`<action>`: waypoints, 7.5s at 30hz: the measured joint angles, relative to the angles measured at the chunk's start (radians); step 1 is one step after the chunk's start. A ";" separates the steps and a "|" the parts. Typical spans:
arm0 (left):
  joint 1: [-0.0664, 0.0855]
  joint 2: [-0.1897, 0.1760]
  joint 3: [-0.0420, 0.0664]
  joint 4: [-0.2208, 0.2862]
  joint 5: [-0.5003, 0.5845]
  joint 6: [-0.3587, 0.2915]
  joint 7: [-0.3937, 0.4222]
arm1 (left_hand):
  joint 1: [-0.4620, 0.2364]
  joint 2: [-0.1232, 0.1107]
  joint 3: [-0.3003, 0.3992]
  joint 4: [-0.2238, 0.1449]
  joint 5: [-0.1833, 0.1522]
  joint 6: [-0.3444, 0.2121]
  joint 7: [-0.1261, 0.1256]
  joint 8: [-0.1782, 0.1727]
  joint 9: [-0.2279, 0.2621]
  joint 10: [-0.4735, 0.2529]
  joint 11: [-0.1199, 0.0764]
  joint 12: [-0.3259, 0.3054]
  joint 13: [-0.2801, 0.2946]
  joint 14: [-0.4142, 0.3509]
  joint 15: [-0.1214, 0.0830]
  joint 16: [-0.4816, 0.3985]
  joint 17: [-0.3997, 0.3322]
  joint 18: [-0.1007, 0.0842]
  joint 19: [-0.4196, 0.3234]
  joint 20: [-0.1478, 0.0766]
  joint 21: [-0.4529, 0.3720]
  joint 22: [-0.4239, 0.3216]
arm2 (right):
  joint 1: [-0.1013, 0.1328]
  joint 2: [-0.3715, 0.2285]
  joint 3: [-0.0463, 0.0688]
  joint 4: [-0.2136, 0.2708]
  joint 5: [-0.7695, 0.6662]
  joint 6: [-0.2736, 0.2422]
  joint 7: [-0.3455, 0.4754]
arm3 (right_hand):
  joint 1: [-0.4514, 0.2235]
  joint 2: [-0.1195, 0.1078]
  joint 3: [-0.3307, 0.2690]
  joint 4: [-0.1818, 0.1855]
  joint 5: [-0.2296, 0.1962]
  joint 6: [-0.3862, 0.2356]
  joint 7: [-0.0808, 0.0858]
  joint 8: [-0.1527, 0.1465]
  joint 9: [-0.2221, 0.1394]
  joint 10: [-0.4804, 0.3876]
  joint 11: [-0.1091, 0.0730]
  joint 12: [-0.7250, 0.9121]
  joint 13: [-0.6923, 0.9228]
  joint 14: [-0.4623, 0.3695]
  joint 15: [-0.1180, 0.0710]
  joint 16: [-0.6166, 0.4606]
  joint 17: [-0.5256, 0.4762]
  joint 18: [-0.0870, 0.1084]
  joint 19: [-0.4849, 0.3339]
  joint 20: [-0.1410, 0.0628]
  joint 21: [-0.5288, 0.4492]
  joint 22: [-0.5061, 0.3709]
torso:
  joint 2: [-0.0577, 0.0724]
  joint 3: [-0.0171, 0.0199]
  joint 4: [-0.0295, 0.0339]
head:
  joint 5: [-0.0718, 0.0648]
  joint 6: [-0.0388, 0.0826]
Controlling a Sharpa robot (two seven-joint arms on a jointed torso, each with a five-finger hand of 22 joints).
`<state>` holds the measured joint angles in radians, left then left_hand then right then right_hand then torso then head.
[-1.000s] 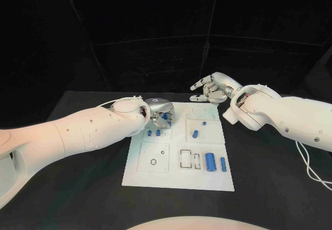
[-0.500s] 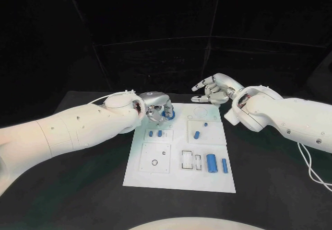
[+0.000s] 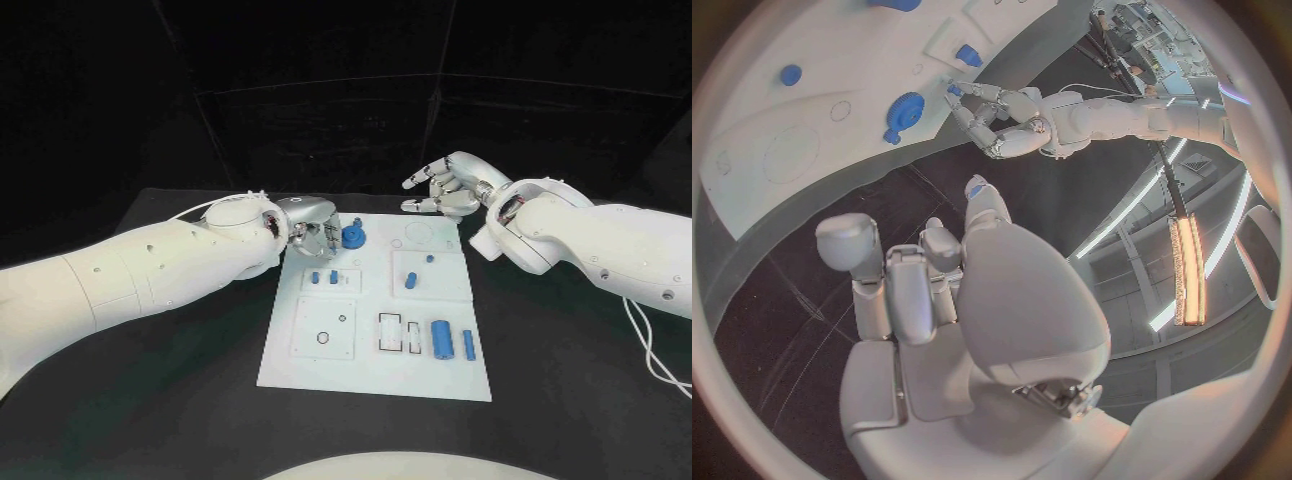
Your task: Assemble the parts on the task board
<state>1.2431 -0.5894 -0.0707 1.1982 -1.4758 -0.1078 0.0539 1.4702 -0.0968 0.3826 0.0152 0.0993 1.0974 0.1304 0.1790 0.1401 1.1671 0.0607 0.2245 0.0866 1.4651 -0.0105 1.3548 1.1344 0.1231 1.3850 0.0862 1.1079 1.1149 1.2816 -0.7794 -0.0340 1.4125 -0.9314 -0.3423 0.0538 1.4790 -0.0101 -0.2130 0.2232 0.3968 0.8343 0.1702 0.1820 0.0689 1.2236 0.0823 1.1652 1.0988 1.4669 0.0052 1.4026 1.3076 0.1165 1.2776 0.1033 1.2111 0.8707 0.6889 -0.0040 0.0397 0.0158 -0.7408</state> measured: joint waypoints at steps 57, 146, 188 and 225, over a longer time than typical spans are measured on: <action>-0.011 0.011 0.000 -0.017 0.010 0.054 -0.027 | -0.055 -0.035 0.003 -0.003 -0.002 -0.033 0.018 -0.058 -0.017 -0.050 0.030 -0.082 -0.019 0.000 0.007 -0.004 -0.028 0.001 0.004 0.007 0.016 0.019 | 0.000 0.001 0.000 -0.003 0.000 0.002 0.001 | 0.000 0.000 0.000 0.000 0.000 0.000 0.000 0.000 0.000 0.000 0.000 0.000 0.000 0.000 0.000 0.000 0.000 0.000 0.000 0.000 0.000 0.000 | 0.000 0.0012 -0.0009 | 0.000 -0.006; -0.012 -0.263 0.012 0.252 1.413 -0.117 0.337 | -0.072 -0.007 -0.018 -0.004 0.001 -0.061 0.046 -0.082 -0.066 -0.061 0.043 -0.062 -0.010 -0.141 0.027 -0.208 -0.405 0.054 -0.202 0.030 -0.430 -0.339 | -0.103 -0.024 -0.022 0.049 -0.702 0.153 -0.262 | 0.238 0.012 0.312 -0.001 -0.261 0.218 -0.011 -0.085 0.000 -0.106 0.003 -0.986 -0.954 -0.004 -0.007 -0.070 -0.068 0.016 0.022 0.000 -0.031 -0.029 | 0.001 -0.0001 -0.0008 | -0.054 0.015; -0.012 -0.269 0.012 0.236 1.417 -0.084 0.333 | -0.072 -0.007 -0.018 -0.010 0.001 -0.087 0.064 -0.082 -0.070 -0.085 0.059 -0.054 -0.012 -0.148 0.034 -0.208 -0.410 0.054 -0.205 0.034 -0.438 -0.344 | -0.108 -0.057 -0.025 0.116 -0.765 0.098 -0.321 | 0.029 -0.126 0.709 -0.129 -0.304 0.282 -0.018 -0.110 0.002 -0.039 -0.007 -0.997 -1.005 0.000 -0.011 -0.070 -0.107 0.000 0.068 -0.014 0.074 0.128 | 0.000 -0.0002 -0.0009 | -0.061 0.012; -0.012 -0.267 0.012 0.228 1.418 -0.078 0.333 | -0.072 -0.007 -0.018 -0.010 0.001 -0.094 0.064 -0.082 -0.070 -0.095 0.063 -0.054 -0.013 -0.148 0.034 -0.208 -0.410 0.054 -0.205 0.034 -0.438 -0.345 | -0.083 -0.045 0.007 0.348 -0.765 0.056 -0.328 | 0.021 -0.126 0.720 -0.141 -0.309 0.289 -0.025 -0.110 0.002 -0.035 -0.011 -0.997 -1.007 0.000 -0.011 -0.066 -0.107 0.000 0.079 -0.011 0.090 0.157 | 0.001 -0.0013 -0.0009 | -0.014 0.012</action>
<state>1.2311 -0.8564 -0.0592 1.4259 -0.0581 -0.1859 0.3871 1.3983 -0.1037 0.3644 0.0055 0.1008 1.0039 0.1944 0.0970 0.0702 1.0718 0.1233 0.1703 0.0737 1.3170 0.0234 1.1463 0.7247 0.1766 1.1798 0.1198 0.6702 0.7703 1.1991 -0.8246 -0.0275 1.7607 -1.6968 -0.2859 -0.2746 1.4999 -0.1364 0.5074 0.0821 0.0876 1.1235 0.1451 0.0722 0.0714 1.1882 0.0715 0.1685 0.0922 1.4668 -0.0054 1.3364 1.2010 0.1163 1.3565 0.0926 1.3007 1.0281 0.6897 -0.0054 0.0388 0.0023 -0.7288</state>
